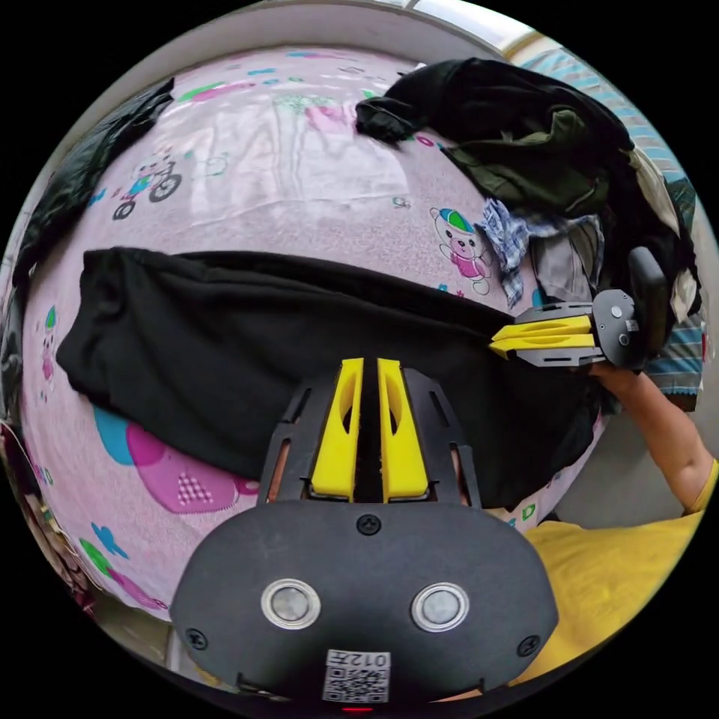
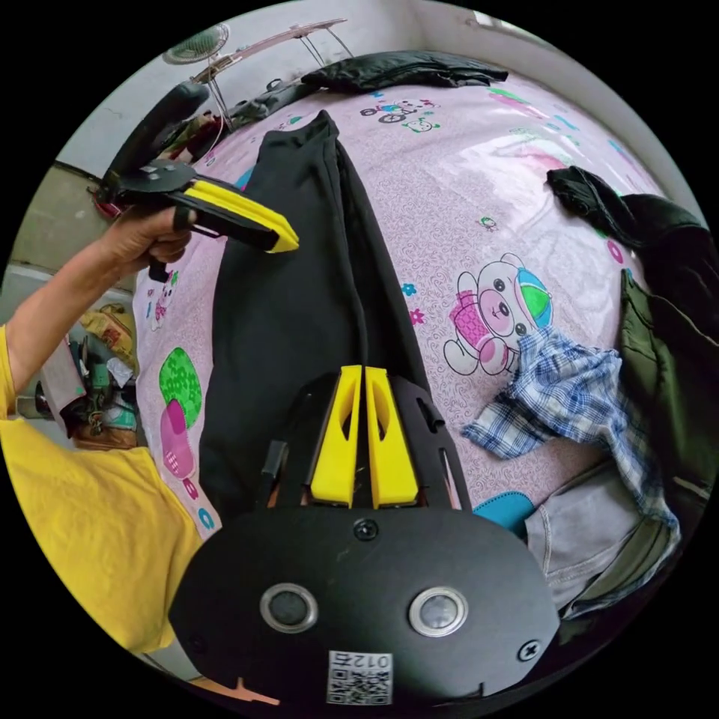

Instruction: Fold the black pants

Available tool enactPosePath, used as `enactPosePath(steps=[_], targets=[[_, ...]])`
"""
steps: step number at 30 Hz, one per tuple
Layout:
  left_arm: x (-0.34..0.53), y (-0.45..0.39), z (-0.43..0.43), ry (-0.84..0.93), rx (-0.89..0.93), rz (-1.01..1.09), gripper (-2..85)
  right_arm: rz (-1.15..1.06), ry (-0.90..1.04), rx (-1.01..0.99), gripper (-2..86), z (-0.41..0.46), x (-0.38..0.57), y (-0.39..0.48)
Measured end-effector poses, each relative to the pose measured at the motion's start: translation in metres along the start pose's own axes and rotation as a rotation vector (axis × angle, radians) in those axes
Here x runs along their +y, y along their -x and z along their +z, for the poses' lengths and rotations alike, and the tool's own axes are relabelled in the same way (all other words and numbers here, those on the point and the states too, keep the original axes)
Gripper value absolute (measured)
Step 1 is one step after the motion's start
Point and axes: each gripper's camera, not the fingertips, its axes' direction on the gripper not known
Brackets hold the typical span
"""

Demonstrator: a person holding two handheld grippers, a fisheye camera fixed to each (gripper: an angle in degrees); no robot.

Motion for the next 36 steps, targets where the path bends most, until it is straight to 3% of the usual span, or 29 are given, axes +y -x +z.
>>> enactPosePath(steps=[5,12,18,23,26,34,36], targets=[[-0.038,-0.001,-0.015,-0.078,-0.032,0.04,1.1,0.112,-0.153,-0.025,0.6,-0.031,0.008,-0.023],[-0.029,0.036,-0.008,-0.08,-0.031,-0.056,0.8,0.115,0.002,0.046,1.3,0.011,-0.002,-0.018],[0.041,0.147,-0.042,-0.24,-0.088,-0.407,0.7,0.127,-0.136,0.228,1.8,-0.011,0.008,0.008],[0.089,0.259,-0.047,-0.347,0.013,-0.76,1.1,0.057,-0.168,0.167,1.4,-0.001,0.004,0.042],[0.09,0.291,-0.046,-0.444,0.075,-0.841,1.4,0.051,-0.18,0.132,0.8,0.006,0.008,0.058],[0.067,0.357,-0.008,-0.441,0.274,-0.945,0.9,0.09,-0.141,0.111,0.4,0.025,0.054,0.082],[0.064,0.354,-0.021,-0.476,0.213,-0.904,0.5,0.12,-0.146,0.115,0.3,0.028,0.067,0.081]])
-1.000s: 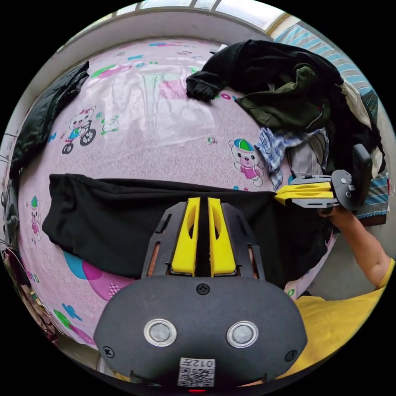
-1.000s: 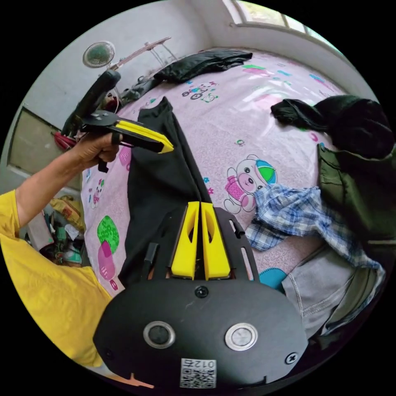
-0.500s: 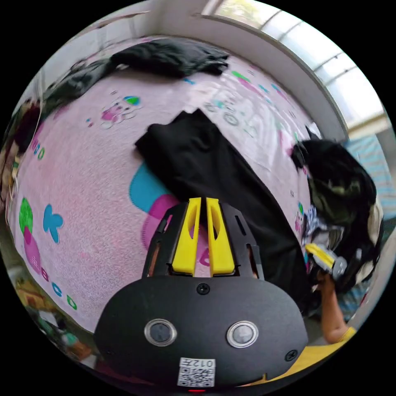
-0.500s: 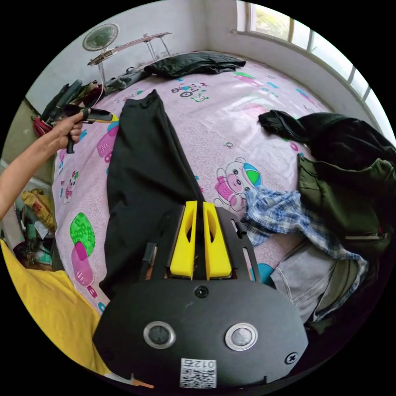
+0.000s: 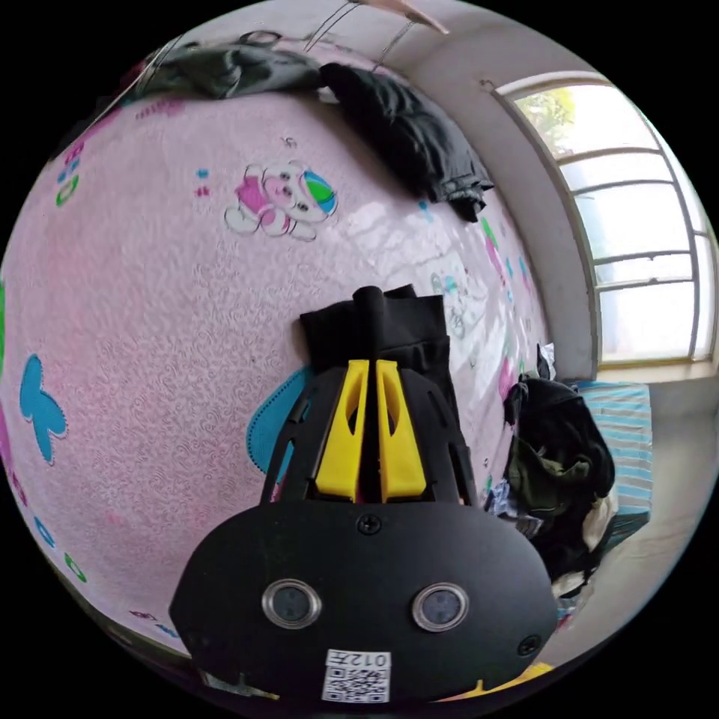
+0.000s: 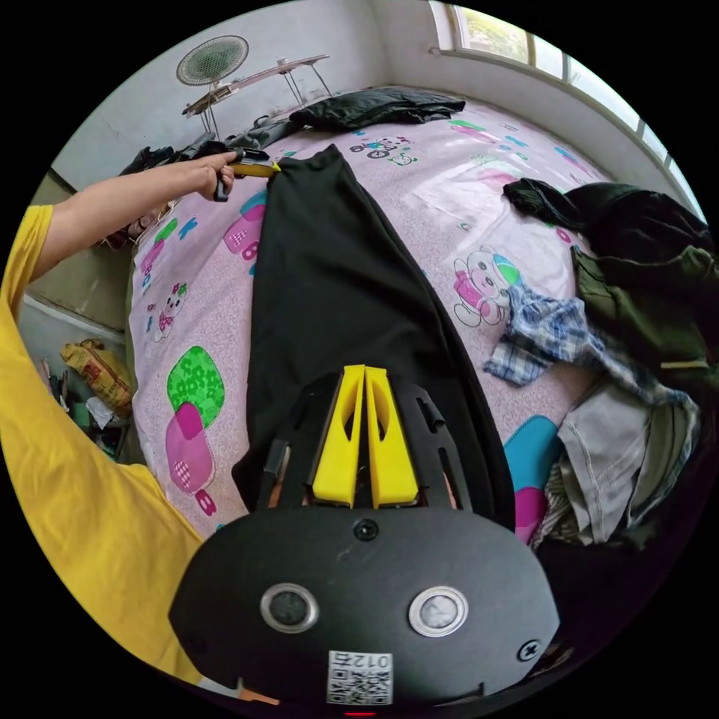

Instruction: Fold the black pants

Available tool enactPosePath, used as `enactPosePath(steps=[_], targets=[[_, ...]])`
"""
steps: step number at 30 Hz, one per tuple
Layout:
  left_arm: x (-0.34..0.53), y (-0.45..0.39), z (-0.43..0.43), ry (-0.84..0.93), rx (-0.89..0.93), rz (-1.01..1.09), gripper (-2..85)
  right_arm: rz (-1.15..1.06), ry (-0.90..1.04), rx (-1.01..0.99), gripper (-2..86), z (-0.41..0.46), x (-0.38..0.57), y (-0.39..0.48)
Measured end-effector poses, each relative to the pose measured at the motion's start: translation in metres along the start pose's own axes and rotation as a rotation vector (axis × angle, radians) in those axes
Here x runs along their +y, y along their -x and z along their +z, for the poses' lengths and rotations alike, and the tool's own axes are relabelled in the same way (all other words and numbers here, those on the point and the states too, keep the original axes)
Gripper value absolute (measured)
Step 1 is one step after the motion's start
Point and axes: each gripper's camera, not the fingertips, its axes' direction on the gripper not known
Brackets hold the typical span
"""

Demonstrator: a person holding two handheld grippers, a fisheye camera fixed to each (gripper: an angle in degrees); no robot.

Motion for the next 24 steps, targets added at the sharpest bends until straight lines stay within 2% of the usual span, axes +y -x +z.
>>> enactPosePath(steps=[2,4,6,9,11,13,15,17,18,20,21,23,24], targets=[[0.004,-0.01,-0.003,-0.015,-0.155,0.082,0.4,0.029,0.007,0.0,0.3,0.004,0.011,-0.003],[0.007,0.005,0.012,0.051,-0.22,0.037,0.5,0.07,0.029,-0.009,0.3,0.015,0.024,-0.008],[0.01,0.028,0.028,0.102,-0.137,-0.028,0.6,0.089,0.038,-0.008,0.3,0.02,0.03,-0.01],[0.026,0.052,0.017,-0.042,0.01,-0.074,0.9,0.102,0.019,0.024,0.3,0.018,0.04,-0.008],[0.05,0.06,-0.006,-0.213,-0.036,-0.114,0.9,0.124,0.011,0.047,0.3,0.017,0.05,-0.01],[0.074,0.058,-0.016,-0.291,-0.08,-0.114,0.7,0.166,0.014,0.093,0.3,0.018,0.069,-0.015],[0.099,0.041,-0.009,-0.276,-0.085,0.0,0.5,0.207,0.018,0.121,0.2,0.021,0.085,-0.021],[0.142,-0.007,0.034,-0.08,-0.049,0.301,0.4,0.248,0.02,0.141,0.2,0.023,0.1,-0.03],[0.157,-0.022,0.049,-0.013,-0.038,0.381,0.4,0.27,0.017,0.145,0.2,0.022,0.11,-0.035],[0.231,-0.086,0.107,0.209,0.011,0.701,0.4,0.299,0.011,0.164,0.3,0.022,0.124,-0.041],[0.252,-0.102,0.12,0.258,0.021,0.781,0.4,0.308,0.012,0.179,0.4,0.023,0.133,-0.045],[0.338,-0.159,0.167,0.425,0.015,1.127,0.3,0.304,0.022,0.193,0.8,0.027,0.146,-0.051],[0.359,-0.17,0.177,0.443,-0.003,1.2,0.3,0.294,0.032,0.213,1.2,0.03,0.153,-0.055]])
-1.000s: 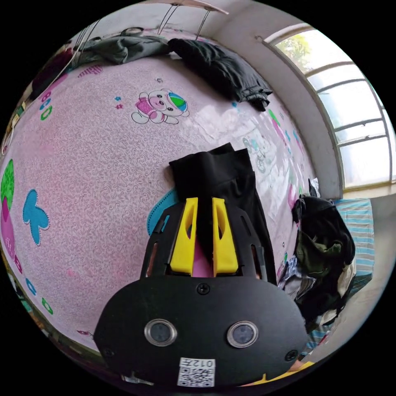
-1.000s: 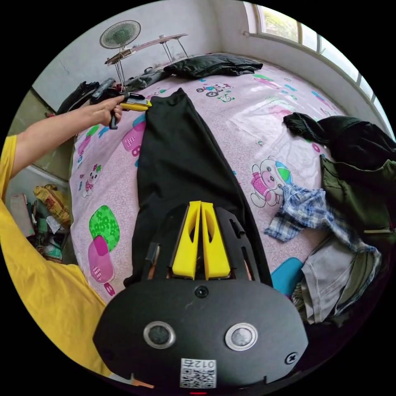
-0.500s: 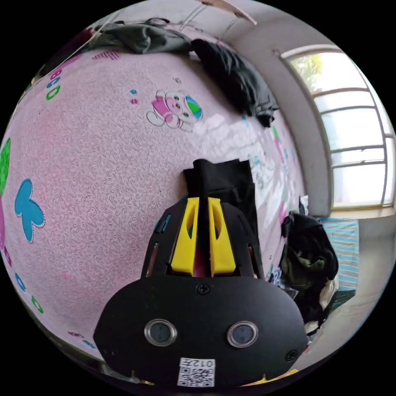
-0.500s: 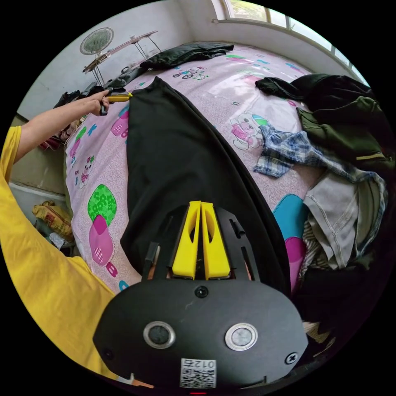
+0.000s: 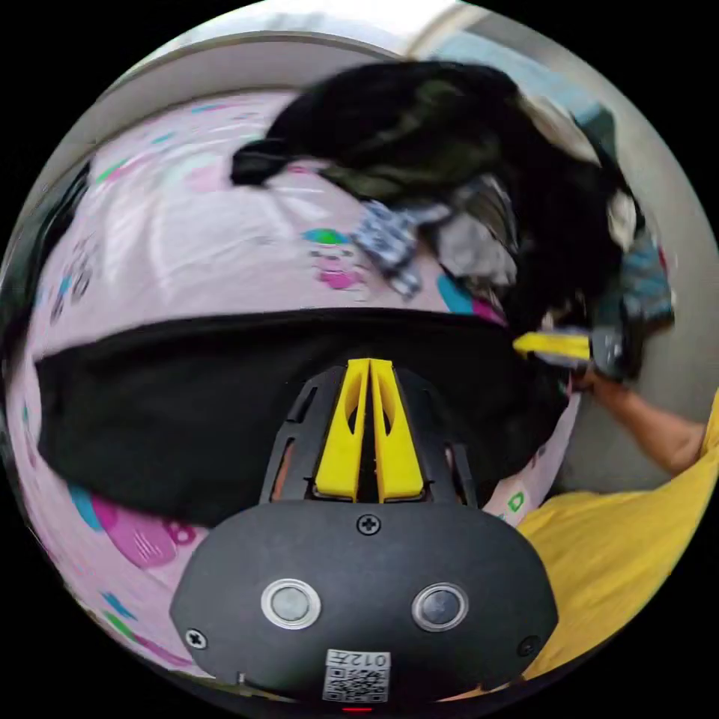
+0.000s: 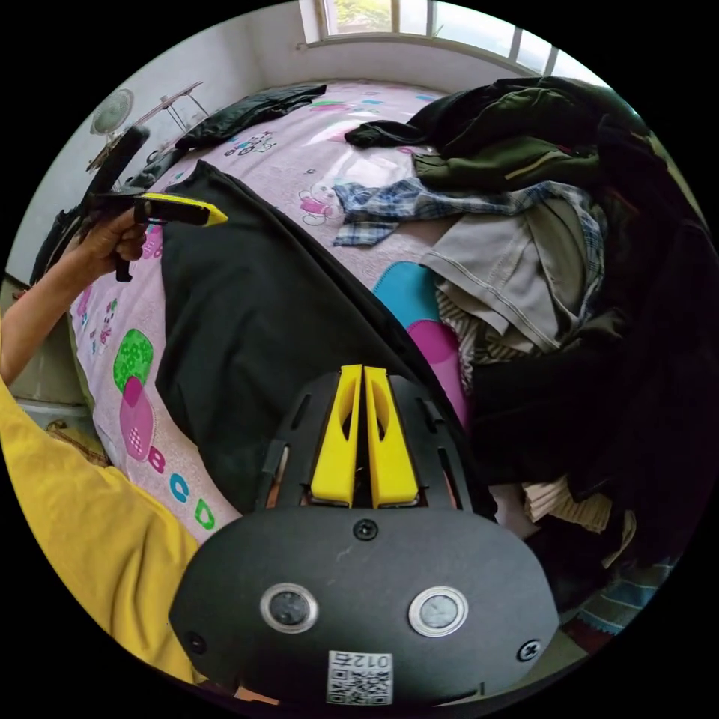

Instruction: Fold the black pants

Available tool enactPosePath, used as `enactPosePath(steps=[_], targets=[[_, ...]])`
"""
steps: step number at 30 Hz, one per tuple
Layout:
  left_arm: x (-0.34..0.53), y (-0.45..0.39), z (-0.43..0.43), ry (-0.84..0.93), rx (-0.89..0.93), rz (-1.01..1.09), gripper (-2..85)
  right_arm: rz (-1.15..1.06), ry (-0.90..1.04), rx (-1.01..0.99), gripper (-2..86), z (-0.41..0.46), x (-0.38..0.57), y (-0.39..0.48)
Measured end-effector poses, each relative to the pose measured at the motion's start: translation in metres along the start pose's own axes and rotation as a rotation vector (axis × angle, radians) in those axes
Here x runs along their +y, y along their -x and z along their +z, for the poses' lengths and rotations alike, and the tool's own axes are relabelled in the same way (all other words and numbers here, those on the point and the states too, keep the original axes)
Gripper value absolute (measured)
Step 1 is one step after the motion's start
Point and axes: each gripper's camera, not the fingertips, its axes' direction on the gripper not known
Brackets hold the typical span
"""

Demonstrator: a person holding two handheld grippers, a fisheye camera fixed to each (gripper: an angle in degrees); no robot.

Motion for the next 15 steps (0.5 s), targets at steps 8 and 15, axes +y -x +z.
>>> enactPosePath(steps=[8,15], targets=[[-0.026,-0.158,0.132,0.203,-0.131,0.445,0.5,-0.143,0.047,0.03,4.6,0.041,0.017,-0.039],[-0.015,-0.172,0.192,0.268,-0.146,0.413,0.9,-0.21,0.13,-0.108,2.6,0.087,0.015,-0.061]])
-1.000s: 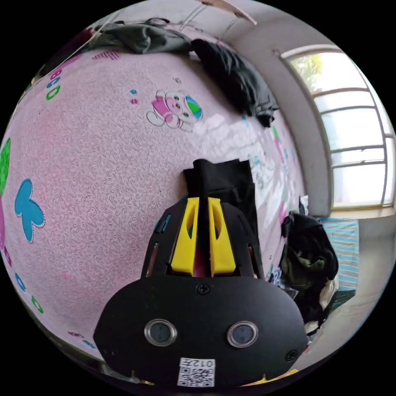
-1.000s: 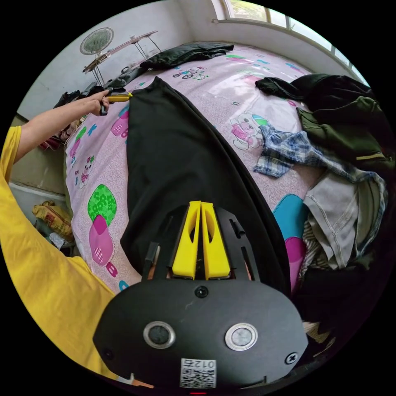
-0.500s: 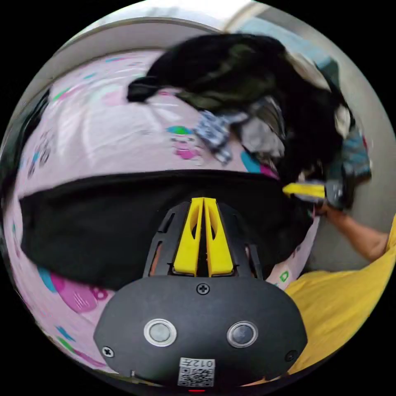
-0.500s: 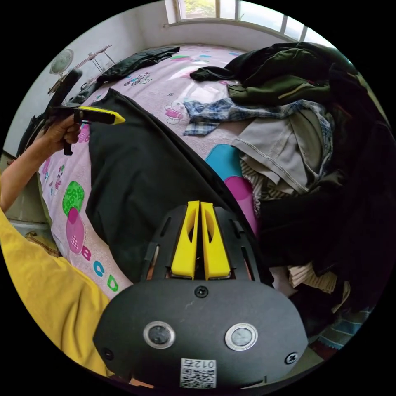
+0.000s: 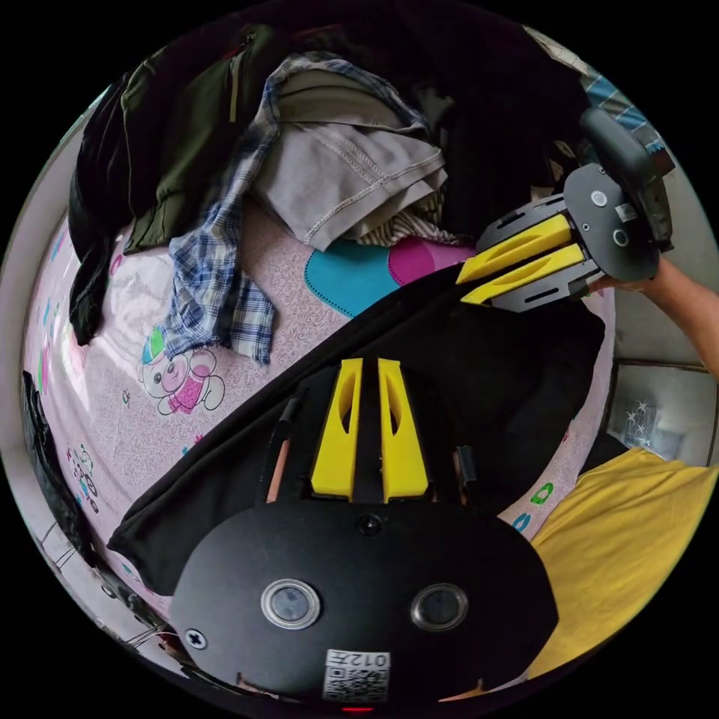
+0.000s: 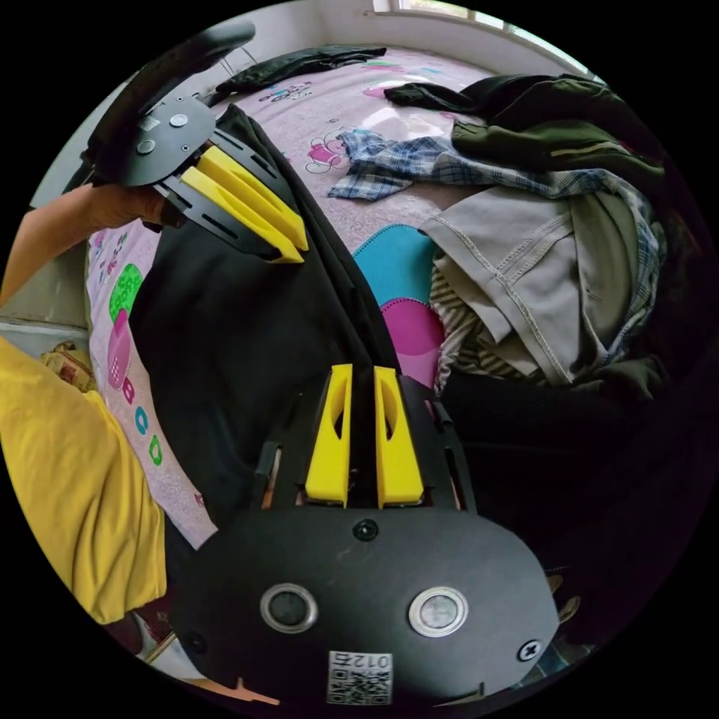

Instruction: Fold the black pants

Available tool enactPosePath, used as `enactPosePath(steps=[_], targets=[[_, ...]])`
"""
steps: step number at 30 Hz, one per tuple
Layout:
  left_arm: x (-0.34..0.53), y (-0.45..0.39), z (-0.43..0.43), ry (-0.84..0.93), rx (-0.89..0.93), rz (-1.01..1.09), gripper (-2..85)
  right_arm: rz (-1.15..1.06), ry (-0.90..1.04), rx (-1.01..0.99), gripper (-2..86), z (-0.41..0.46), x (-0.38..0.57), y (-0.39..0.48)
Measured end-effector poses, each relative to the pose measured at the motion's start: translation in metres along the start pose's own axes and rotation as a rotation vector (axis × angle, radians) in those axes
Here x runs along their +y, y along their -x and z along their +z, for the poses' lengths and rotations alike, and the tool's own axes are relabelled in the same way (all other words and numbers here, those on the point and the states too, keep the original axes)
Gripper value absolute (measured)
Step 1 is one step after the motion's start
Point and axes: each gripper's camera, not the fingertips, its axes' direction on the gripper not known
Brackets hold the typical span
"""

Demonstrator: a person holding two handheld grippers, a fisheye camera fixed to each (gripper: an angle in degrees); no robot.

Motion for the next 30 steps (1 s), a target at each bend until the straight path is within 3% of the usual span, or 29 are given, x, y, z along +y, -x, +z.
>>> enactPosePath(steps=[6,9,14,20,25,30], targets=[[0.009,-0.003,-0.003,-0.131,-0.037,-0.109,0.7,0.078,-0.14,0.031,1.3,-0.003,0.024,-0.025],[0.009,-0.004,0.022,-0.066,-0.033,-0.154,0.6,0.141,-0.04,0.009,1.8,0.047,0.025,-0.044],[0.031,-0.032,0.046,-0.046,-0.021,-0.156,0.6,0.183,-0.071,0.007,4.7,0.045,0.052,-0.063],[0.066,-0.103,0.049,-0.107,0.069,-0.044,0.6,0.477,-0.245,-0.112,6.2,0.013,0.198,-0.086],[0.112,-0.149,0.066,-0.066,0.084,0.01,0.7,0.772,-0.253,-0.28,8.1,0.06,0.324,-0.072],[0.157,-0.157,0.075,-0.033,0.052,-0.027,1.3,0.86,-0.339,-0.383,9.7,0.096,0.365,-0.077]])
